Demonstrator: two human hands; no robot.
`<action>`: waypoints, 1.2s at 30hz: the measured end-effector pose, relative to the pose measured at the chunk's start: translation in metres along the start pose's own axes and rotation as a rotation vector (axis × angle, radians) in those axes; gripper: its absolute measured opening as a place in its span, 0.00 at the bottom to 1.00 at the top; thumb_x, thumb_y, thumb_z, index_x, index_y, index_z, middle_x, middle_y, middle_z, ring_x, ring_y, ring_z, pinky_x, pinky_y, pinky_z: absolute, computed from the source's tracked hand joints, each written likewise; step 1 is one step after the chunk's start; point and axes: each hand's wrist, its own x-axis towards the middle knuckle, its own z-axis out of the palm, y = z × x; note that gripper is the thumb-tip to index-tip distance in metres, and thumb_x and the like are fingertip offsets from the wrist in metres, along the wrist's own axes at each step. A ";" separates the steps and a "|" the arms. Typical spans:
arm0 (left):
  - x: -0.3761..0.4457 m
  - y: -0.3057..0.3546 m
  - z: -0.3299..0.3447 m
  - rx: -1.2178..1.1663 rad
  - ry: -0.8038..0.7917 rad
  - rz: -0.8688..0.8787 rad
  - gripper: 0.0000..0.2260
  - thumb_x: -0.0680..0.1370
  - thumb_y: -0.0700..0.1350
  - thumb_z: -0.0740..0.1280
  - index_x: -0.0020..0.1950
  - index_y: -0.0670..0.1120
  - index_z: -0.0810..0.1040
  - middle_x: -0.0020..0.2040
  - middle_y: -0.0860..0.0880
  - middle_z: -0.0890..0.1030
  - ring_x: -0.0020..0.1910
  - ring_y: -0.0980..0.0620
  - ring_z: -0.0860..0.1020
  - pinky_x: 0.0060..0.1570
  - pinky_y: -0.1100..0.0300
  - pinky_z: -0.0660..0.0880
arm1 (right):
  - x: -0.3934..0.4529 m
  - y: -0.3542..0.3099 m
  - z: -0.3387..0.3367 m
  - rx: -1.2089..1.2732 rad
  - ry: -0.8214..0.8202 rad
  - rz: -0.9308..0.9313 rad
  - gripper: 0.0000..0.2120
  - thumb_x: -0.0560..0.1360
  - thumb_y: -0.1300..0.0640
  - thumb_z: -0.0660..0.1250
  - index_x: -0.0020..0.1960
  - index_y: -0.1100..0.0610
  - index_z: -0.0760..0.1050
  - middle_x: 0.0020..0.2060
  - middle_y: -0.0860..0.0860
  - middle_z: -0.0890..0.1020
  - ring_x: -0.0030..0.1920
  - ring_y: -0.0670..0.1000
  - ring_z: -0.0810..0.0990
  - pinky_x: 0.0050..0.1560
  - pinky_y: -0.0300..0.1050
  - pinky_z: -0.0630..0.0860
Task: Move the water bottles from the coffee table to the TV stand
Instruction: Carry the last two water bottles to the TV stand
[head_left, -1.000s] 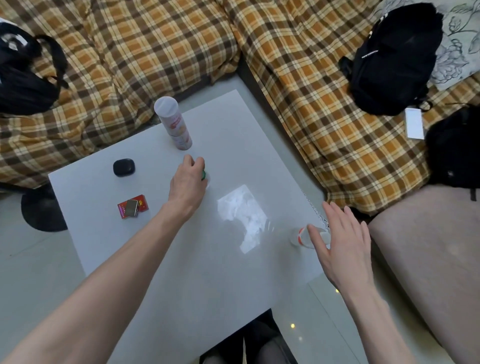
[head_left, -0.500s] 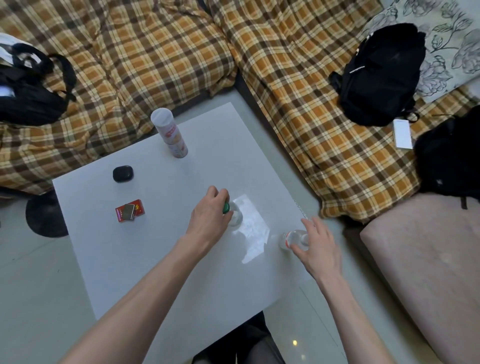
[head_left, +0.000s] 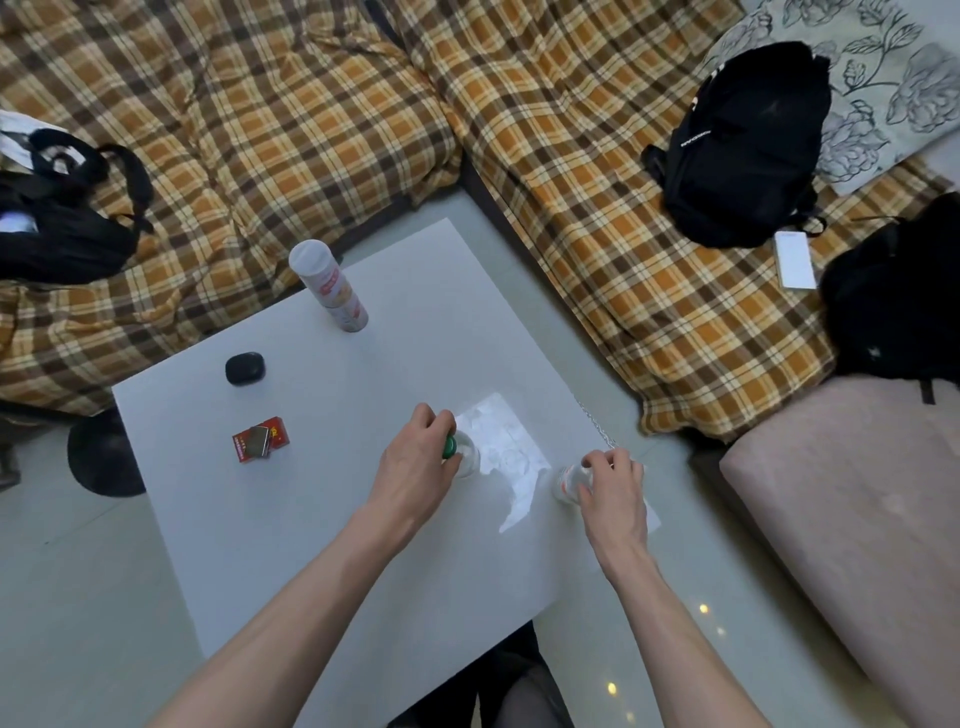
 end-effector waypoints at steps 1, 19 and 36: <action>-0.001 0.002 -0.001 -0.004 0.005 0.001 0.07 0.78 0.43 0.68 0.52 0.45 0.70 0.49 0.49 0.68 0.40 0.44 0.73 0.40 0.52 0.73 | 0.000 -0.001 -0.001 -0.007 0.012 0.041 0.10 0.77 0.61 0.67 0.57 0.56 0.73 0.57 0.52 0.72 0.59 0.56 0.68 0.37 0.49 0.73; -0.049 0.050 -0.026 -0.021 -0.008 0.210 0.06 0.79 0.41 0.65 0.53 0.41 0.72 0.51 0.45 0.70 0.42 0.40 0.74 0.45 0.44 0.76 | -0.077 0.003 -0.067 0.259 0.173 0.094 0.08 0.78 0.56 0.67 0.50 0.52 0.67 0.50 0.51 0.68 0.38 0.52 0.71 0.32 0.43 0.61; -0.124 0.254 0.027 0.044 -0.107 0.728 0.09 0.77 0.46 0.70 0.51 0.42 0.75 0.49 0.45 0.73 0.45 0.43 0.74 0.45 0.49 0.74 | -0.255 0.163 -0.152 0.187 0.554 0.148 0.05 0.75 0.58 0.68 0.48 0.57 0.73 0.47 0.52 0.74 0.43 0.58 0.75 0.37 0.50 0.70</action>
